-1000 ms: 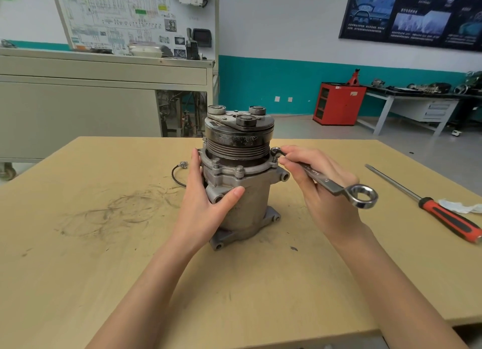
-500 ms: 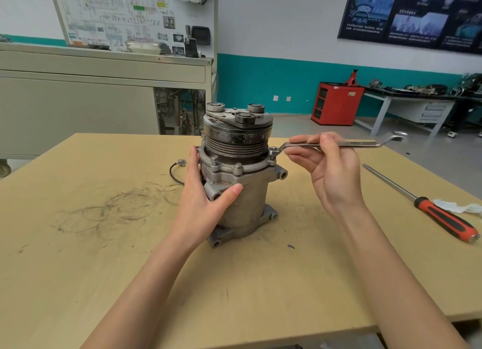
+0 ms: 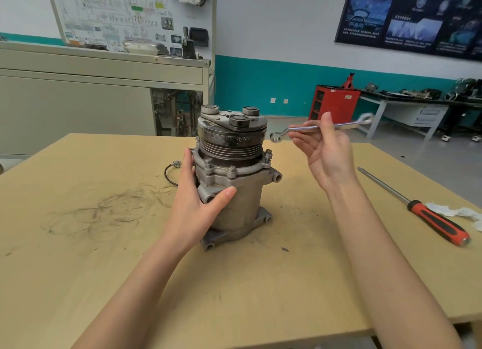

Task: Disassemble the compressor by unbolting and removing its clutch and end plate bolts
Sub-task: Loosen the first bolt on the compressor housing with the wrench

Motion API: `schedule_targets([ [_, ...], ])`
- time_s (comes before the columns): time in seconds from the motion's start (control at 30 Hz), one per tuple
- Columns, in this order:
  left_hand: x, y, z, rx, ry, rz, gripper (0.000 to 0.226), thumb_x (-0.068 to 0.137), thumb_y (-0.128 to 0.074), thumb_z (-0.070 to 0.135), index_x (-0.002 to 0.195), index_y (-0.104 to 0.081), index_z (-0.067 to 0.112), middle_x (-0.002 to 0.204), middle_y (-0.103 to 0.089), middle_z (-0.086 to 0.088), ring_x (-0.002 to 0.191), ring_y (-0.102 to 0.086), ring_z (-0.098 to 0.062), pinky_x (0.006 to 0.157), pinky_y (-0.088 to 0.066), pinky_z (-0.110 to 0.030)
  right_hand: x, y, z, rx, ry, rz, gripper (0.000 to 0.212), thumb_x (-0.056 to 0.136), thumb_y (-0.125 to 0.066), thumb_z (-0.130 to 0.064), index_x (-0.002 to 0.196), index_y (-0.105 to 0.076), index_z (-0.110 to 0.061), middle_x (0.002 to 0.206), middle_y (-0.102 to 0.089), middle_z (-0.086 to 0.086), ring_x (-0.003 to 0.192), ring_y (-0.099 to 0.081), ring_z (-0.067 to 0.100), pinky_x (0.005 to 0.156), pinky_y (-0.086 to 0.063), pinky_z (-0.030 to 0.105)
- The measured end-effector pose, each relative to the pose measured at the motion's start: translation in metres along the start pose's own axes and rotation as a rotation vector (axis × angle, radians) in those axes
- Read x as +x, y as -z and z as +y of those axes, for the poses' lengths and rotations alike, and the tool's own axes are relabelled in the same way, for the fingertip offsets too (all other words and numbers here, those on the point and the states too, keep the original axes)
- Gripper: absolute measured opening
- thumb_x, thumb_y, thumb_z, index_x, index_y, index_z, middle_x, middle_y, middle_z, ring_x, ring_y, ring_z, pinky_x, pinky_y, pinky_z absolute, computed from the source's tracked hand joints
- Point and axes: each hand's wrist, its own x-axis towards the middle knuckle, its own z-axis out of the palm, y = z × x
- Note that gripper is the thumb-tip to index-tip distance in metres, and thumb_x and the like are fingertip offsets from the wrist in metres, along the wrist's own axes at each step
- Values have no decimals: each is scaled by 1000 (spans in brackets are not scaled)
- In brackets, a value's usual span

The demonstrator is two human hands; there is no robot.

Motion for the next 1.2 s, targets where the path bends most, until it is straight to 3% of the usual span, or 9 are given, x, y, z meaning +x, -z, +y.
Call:
schedule_targets([
  [0.1, 0, 0, 0, -1, -1, 4, 120, 60, -63, 72, 153, 4, 39, 158, -20, 18, 142, -24, 2, 118, -27, -41, -28, -10, -12, -355, 295, -33, 33, 100, -43, -25, 82, -67, -11, 82, -74, 7, 76, -73, 24, 64, -57, 23],
  [0.3, -1, -1, 1, 13, -16, 5, 116, 64, -64, 67, 153, 4, 37, 159, -19, 18, 142, -23, 0, 119, -26, -41, -63, -21, -4, -791, 643, -149, 28, 93, -51, -25, 99, -67, -3, 90, -70, 4, 82, -72, 18, 70, -59, 40],
  [0.43, 0, -1, 3, 21, -15, 8, 119, 60, -61, 71, 153, 4, 36, 159, -19, 17, 143, -23, 0, 119, -26, -40, -67, -17, 2, -899, 759, -163, 26, 90, -55, -17, 100, -67, 4, 95, -69, 10, 86, -69, 23, 76, -57, 35],
  [0.6, 0, 0, 2, 26, -9, 6, 117, 62, -63, 69, 153, 5, 37, 159, -18, 16, 143, -23, -1, 118, -26, -40, -68, -15, 3, -905, 733, -187, 26, 91, -54, -20, 99, -67, 2, 97, -69, 11, 87, -69, 22, 76, -57, 36],
  [0.7, 0, -1, 2, 24, -6, 4, 117, 63, -63, 68, 153, 5, 37, 159, -18, 16, 143, -23, -1, 118, -26, -40, -65, -14, 9, -704, 599, -208, 20, 97, -47, -21, 97, -63, -10, 94, -70, 2, 85, -71, 19, 73, -58, 32],
  [0.83, -1, -1, 2, 2, -6, 9, 117, 62, -63, 68, 153, 4, 37, 158, -20, 18, 141, -24, 3, 118, -26, -36, -28, -5, 9, -65, 40, -66, 31, 102, -30, -10, 81, -52, -6, 77, -72, 8, 67, -70, 19, 61, -56, 23],
  [0.93, -1, -1, 2, -6, 1, 12, 118, 61, -63, 68, 153, 3, 37, 158, -22, 18, 140, -25, 5, 118, -26, -34, 4, -7, 16, 120, -241, -83, 31, 102, -31, -10, 76, -50, -8, 66, -68, 8, 48, -60, 10, 48, -49, 16],
  [1.07, -1, -1, 2, 4, 1, 20, 117, 62, -64, 67, 153, 2, 37, 158, -20, 19, 140, -24, 5, 118, -26, -34, 23, -14, 28, 221, -419, -159, 30, 101, -34, -13, 77, -50, -9, 61, -64, 5, 40, -53, 6, 41, -44, 12],
  [1.2, -1, -1, 2, 14, 6, 10, 117, 61, -62, 70, 152, 4, 38, 158, -19, 19, 141, -23, 4, 118, -26, -34, 21, -7, 18, 292, -374, -167, 32, 103, -32, -22, 79, -50, -11, 65, -65, 3, 46, -55, 6, 44, -45, 12],
])
